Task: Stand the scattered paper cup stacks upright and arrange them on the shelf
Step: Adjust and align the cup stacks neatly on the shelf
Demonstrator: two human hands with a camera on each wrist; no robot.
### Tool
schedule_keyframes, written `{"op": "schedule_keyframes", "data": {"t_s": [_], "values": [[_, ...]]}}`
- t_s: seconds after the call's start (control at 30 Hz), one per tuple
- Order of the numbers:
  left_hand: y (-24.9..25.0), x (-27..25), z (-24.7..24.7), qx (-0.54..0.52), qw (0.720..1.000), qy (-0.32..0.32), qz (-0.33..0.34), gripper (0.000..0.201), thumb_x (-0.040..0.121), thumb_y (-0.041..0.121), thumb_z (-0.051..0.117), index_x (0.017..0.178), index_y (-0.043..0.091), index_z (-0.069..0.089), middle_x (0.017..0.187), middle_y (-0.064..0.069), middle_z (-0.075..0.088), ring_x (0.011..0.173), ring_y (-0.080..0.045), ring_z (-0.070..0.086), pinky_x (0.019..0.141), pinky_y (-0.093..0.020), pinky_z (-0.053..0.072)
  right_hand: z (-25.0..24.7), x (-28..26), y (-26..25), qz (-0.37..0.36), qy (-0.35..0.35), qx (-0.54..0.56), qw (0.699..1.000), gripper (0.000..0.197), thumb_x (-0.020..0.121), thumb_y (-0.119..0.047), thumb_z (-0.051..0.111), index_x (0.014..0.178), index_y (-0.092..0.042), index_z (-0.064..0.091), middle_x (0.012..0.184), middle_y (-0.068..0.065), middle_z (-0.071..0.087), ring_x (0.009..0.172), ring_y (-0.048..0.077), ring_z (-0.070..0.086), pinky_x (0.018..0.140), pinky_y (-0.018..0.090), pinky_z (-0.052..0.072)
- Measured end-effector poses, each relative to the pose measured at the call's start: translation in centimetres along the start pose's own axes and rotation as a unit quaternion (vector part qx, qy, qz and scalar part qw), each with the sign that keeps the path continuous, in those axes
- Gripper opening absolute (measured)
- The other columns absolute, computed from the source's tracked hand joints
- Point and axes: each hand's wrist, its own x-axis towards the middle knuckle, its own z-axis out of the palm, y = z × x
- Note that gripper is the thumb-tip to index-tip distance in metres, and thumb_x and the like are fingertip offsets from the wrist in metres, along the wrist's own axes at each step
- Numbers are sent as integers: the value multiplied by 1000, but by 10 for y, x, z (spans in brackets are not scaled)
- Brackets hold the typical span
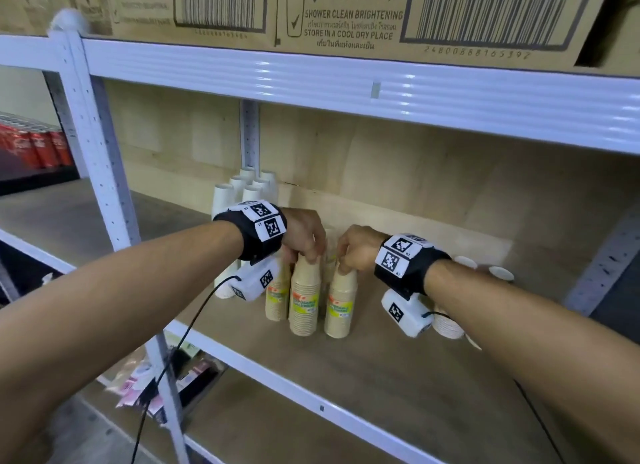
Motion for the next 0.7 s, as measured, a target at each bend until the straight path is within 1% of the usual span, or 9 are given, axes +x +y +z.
{"op": "schedule_keyframes", "data": {"t_s": [0.03,0.13,0.2,0.23,0.3,0.33,0.43,0.53,0.7], "values": [[6,5,-3,0,1000,3,9,23,78,16,75,102,20,73,99,-6,72,71,-21,74,59,-25,56,-5,-1,8,12,7,5,1000,30,73,-16,79,101,-10,72,96,6,69,81,21,65,68,28,51],[24,25,-9,-2,999,24,28,16,75,19,76,89,26,72,88,-6,73,58,-19,68,60,-27,56,-17,-3,31,46,29,6,998,29,75,-15,78,103,-10,71,94,4,66,80,19,63,63,24,49],[35,39,-11,-8,998,46,40,15,76,17,75,88,26,72,81,-5,72,54,-17,65,55,-23,53,-23,-3,47,70,47,5,996,31,76,-16,77,106,-10,70,95,4,65,82,18,61,58,21,45],[40,46,-11,-12,997,57,46,15,77,15,75,89,24,71,80,-2,70,55,-16,65,50,-21,50,-24,-3,54,81,59,3,995,33,76,-16,77,108,-10,70,99,5,65,83,18,60,60,22,45],[49,61,-10,-20,995,77,61,17,78,12,74,91,24,71,90,-2,67,65,-17,68,46,-19,47,-26,2,69,104,81,1,991,34,76,-14,77,109,-8,70,108,8,66,85,20,60,67,24,46],[53,69,-9,-22,994,84,68,18,78,12,74,92,24,71,97,-4,67,72,-19,69,47,-20,48,-27,4,75,115,87,2,990,33,76,-12,77,108,-6,70,110,9,67,85,21,61,69,26,47],[65,93,-5,-15,991,103,84,21,79,13,74,99,20,71,111,-5,63,89,-23,66,61,-24,49,-27,13,92,142,100,8,985,31,77,-11,75,107,-4,71,112,13,68,96,26,67,71,27,48],[73,117,1,-12,989,118,87,31,82,12,73,112,14,70,115,-3,58,92,-19,59,70,-25,47,-25,25,106,167,121,7,978,30,83,-8,70,112,-3,68,116,12,65,104,26,64,82,29,52],[78,157,10,-20,988,131,84,35,82,11,73,117,12,68,121,-8,60,102,-26,62,73,-27,49,-11,56,131,171,160,22,972,32,86,-13,65,118,-8,61,122,13,59,107,30,61,87,33,53]]}}
